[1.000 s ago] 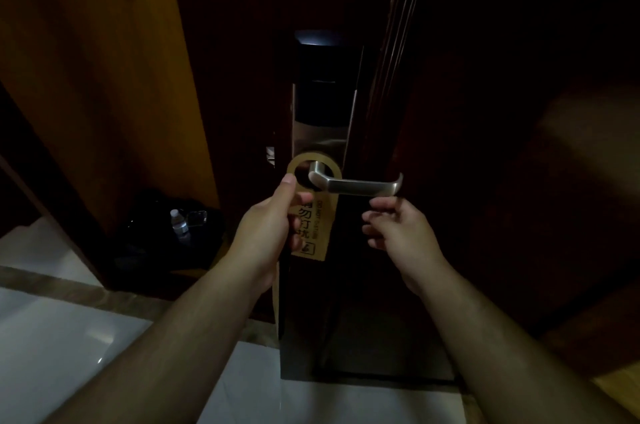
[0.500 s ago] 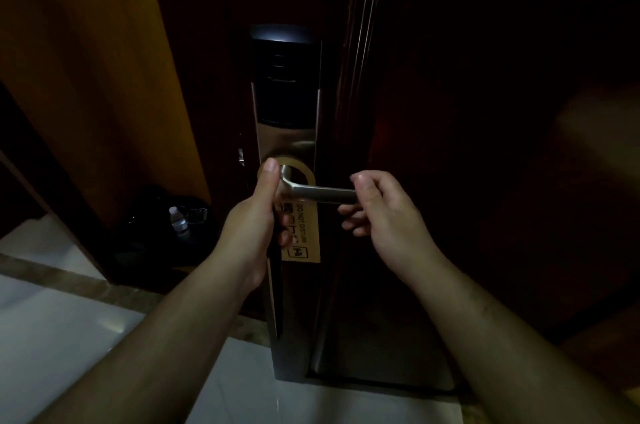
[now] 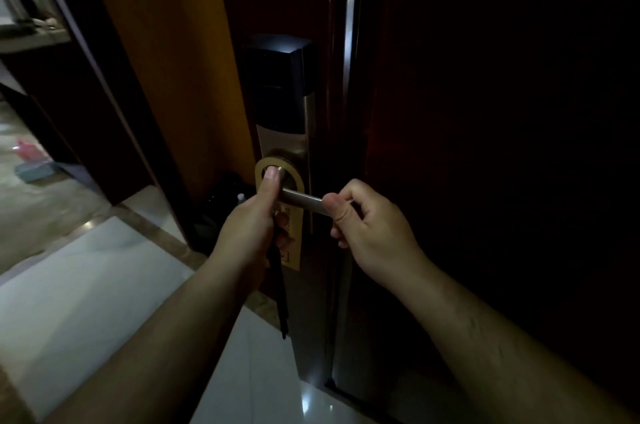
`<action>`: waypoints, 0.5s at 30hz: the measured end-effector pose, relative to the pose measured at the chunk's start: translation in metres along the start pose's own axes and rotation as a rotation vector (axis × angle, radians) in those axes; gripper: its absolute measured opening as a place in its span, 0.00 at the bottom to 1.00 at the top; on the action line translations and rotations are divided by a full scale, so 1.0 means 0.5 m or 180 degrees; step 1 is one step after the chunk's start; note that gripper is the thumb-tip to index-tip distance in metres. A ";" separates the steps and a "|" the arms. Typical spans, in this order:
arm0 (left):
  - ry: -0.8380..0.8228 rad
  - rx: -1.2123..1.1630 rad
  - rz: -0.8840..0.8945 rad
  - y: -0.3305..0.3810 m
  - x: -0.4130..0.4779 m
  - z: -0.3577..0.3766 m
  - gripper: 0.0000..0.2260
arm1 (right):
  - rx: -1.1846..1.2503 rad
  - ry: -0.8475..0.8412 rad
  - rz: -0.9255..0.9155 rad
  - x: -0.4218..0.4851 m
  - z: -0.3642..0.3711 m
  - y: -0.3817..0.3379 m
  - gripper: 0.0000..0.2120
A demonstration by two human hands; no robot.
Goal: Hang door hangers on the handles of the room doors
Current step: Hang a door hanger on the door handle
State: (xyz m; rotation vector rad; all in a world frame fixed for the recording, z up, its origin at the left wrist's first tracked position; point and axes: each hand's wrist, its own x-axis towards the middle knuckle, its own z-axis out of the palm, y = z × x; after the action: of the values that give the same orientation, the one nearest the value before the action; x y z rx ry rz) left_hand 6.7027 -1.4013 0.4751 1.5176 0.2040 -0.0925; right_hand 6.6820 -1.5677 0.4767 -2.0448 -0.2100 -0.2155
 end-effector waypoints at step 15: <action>-0.0114 -0.0015 0.0151 -0.017 0.025 -0.004 0.15 | -0.1083 -0.0285 -0.0463 0.017 -0.019 0.031 0.18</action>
State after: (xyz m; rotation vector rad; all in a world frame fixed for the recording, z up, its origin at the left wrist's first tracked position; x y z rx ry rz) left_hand 6.7132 -1.3991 0.4641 1.5139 0.1395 -0.0810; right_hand 6.6934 -1.5830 0.4699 -2.3816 -0.4011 -0.2643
